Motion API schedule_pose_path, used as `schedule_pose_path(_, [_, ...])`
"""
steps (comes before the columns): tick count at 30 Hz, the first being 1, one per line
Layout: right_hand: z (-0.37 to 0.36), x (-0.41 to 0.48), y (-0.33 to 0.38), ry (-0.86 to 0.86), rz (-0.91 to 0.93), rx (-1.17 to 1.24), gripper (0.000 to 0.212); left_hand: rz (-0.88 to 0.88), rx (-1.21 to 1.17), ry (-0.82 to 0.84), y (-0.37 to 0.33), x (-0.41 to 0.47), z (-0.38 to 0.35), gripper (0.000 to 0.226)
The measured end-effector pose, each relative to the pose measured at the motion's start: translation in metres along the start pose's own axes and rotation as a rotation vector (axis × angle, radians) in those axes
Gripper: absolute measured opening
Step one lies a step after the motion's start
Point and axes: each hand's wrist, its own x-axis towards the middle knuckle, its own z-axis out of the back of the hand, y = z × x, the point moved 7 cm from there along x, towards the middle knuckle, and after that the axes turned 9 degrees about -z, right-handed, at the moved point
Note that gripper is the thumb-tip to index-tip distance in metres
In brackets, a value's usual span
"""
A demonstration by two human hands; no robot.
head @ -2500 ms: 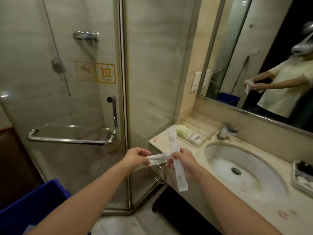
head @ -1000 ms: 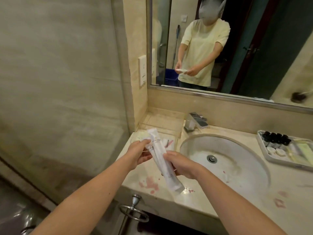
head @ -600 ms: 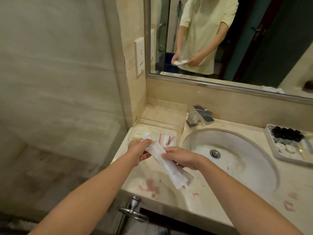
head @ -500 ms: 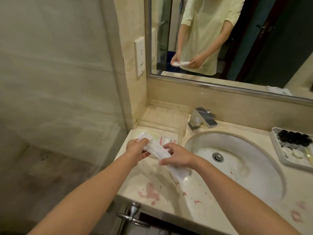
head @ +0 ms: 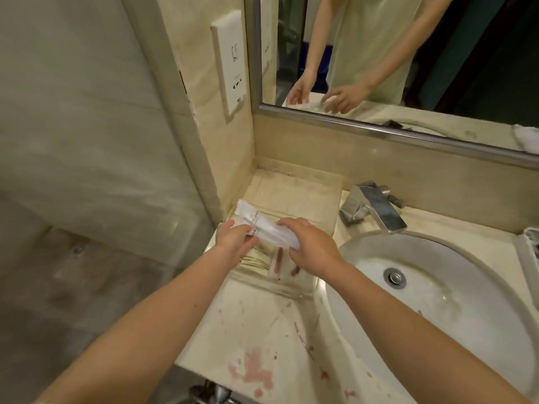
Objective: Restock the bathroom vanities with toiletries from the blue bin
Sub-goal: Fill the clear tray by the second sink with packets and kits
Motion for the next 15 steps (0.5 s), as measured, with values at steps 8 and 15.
schedule_pose_path(8, [-0.015, 0.040, 0.000, -0.093, 0.143, -0.287, 0.073, -0.038, 0.064, -0.105, -0.005, 0.028, 0.007, 0.059])
schedule_pose_path(15, [-0.033, 0.051, -0.011, -0.021, 0.095, -0.214, 0.067, -0.141, 0.109, -0.090, -0.006, 0.034, 0.003, 0.054])
